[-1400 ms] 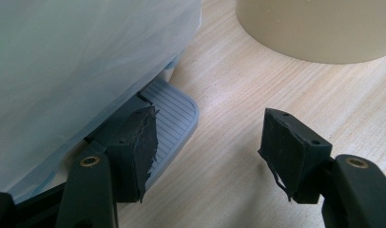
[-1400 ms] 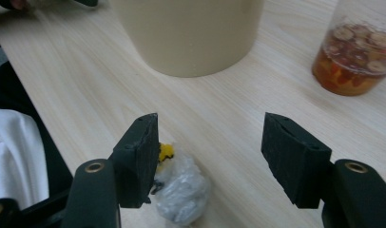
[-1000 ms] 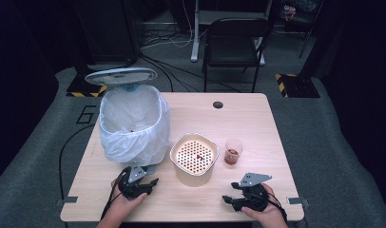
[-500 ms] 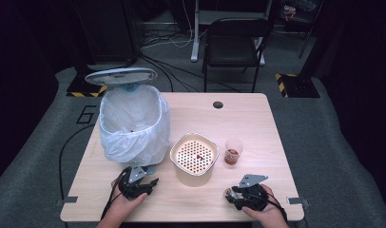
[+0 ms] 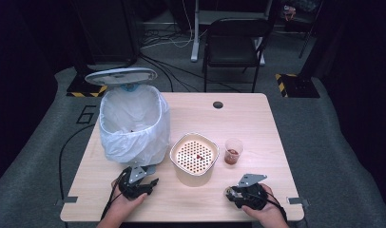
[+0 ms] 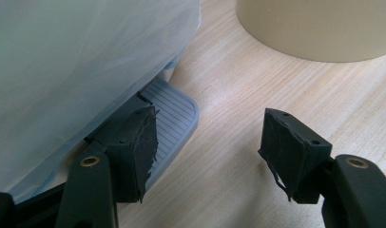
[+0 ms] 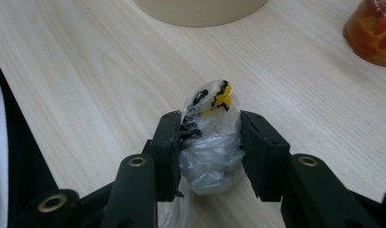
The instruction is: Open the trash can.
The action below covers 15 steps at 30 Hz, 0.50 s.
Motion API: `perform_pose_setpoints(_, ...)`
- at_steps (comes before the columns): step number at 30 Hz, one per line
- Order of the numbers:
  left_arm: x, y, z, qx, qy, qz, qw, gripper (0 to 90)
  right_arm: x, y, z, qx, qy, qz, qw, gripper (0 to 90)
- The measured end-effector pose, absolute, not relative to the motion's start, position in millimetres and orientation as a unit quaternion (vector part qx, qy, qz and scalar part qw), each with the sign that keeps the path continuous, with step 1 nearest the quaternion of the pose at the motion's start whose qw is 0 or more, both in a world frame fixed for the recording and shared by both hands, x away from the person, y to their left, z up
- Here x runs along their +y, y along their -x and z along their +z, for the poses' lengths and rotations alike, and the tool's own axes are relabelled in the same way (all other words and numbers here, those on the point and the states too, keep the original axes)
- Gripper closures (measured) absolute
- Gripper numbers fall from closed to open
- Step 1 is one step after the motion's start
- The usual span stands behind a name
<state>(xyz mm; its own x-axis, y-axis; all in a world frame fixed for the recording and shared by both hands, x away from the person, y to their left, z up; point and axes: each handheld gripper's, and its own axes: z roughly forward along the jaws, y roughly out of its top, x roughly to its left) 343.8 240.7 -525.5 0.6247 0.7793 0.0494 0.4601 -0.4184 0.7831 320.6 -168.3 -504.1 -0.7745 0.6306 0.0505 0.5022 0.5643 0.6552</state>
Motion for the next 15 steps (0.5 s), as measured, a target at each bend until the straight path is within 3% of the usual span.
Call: perform_pose_setpoints(15, 241, -344, -526, 0.374, -0.818, 0.213, 0.381, 37.1, -165, -325, -487, 0.87, -0.321, 0.362, 0.092, 60.9)
